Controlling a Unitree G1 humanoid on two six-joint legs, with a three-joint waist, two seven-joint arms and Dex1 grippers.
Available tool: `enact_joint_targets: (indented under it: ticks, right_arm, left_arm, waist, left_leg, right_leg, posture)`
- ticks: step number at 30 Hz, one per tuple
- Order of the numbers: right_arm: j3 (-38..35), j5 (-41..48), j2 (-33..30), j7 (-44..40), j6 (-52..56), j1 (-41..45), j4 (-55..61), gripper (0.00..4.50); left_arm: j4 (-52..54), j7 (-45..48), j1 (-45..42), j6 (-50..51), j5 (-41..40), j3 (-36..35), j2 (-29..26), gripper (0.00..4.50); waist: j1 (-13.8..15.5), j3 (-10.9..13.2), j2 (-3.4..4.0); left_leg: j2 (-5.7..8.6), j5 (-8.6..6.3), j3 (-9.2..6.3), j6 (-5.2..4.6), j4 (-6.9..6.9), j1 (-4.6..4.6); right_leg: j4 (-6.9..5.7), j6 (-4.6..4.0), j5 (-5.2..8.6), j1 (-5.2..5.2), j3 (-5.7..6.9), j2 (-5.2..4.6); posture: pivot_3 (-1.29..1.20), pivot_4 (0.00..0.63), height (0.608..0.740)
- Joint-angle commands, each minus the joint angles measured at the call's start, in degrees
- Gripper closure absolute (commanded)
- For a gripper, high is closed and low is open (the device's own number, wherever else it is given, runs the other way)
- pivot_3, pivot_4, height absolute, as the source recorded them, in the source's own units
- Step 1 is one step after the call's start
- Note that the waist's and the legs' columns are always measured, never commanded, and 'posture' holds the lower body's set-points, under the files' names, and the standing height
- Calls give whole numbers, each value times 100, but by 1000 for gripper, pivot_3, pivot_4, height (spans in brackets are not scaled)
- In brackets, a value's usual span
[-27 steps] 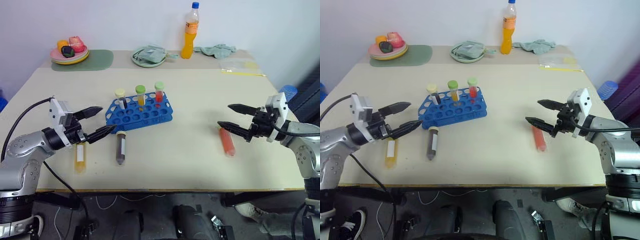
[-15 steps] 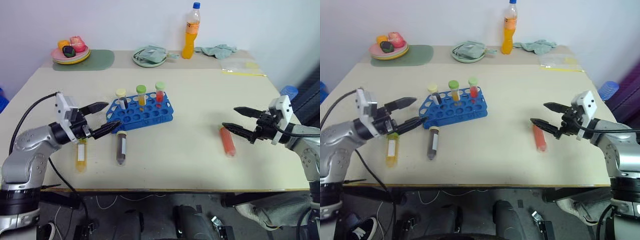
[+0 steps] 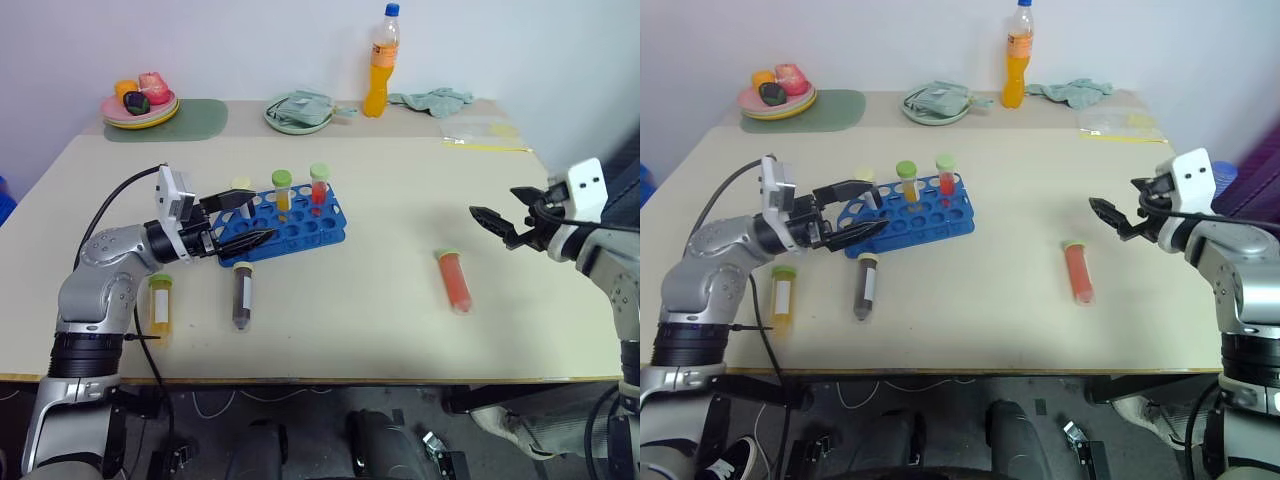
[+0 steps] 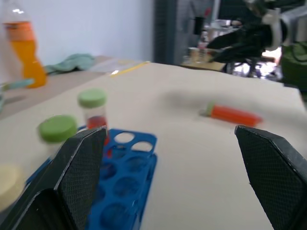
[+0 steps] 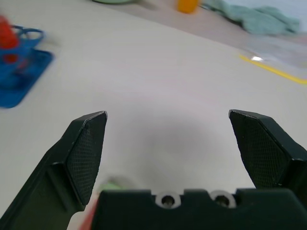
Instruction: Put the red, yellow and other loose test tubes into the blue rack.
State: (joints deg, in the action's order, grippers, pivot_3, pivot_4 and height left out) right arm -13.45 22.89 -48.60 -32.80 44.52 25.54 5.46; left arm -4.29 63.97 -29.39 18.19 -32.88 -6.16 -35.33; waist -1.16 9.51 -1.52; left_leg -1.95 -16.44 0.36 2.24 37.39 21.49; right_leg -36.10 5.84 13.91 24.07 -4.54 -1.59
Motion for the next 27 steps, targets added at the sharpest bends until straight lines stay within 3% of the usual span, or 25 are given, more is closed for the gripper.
enact_joint_targets:
  ticks: [1,5,7,16,19,23,27]
  right_arm:
    - [-45,254,-119,145,907,526,482,0]
    - [-157,572,249,653,2356,1045,649,0]
    - [320,163,182,1056,2591,1017,986,0]
    - [140,75,985,1704,4351,1662,594,0]
    - [225,399,781,1657,4748,1815,114,0]
    - [1155,1194,-108,1159,4798,1831,-30,0]
    - [1571,1721,-493,1124,4798,2123,-642,0]
  left_arm:
    - [-55,102,-105,-161,91,23,43,102]
    - [53,105,16,-174,111,67,135,102]
    - [141,78,135,-179,133,96,190,102]
    - [476,-142,504,-226,211,105,341,102]
    - [618,-228,625,-187,187,40,336,102]
    - [729,-291,741,-168,152,11,329,102]
    - [805,-383,836,-209,173,2,362,102]
  waist:
    - [-25,0,0]
    - [-42,0,0]
    - [-13,0,0]
    - [4,0,0]
    - [8,0,0]
    - [6,1,2]
    - [-35,1,2]
  left_leg:
    - [-1,0,0,0,-1,0]
    - [-1,0,-6,-1,0,2]
    - [-2,0,-8,-1,-2,3]
    - [0,-1,-4,-2,-2,10]
    - [0,-1,-7,-2,-4,9]
    - [0,-1,-3,-3,-6,12]
    - [-1,-2,0,-4,-7,9]
  right_leg:
    - [0,0,0,1,0,2]
    - [-1,0,0,1,0,2]
    - [0,0,0,1,2,1]
    - [2,0,0,5,1,-3]
    - [3,-1,0,5,2,-3]
    - [7,-1,0,9,2,-5]
    - [7,-5,2,11,0,-2]
  posture:
    - [0,150,740]
    - [0,150,740]
    - [0,150,740]
    - [0,150,740]
    - [0,150,740]
    - [0,150,740]
    - [0,150,740]
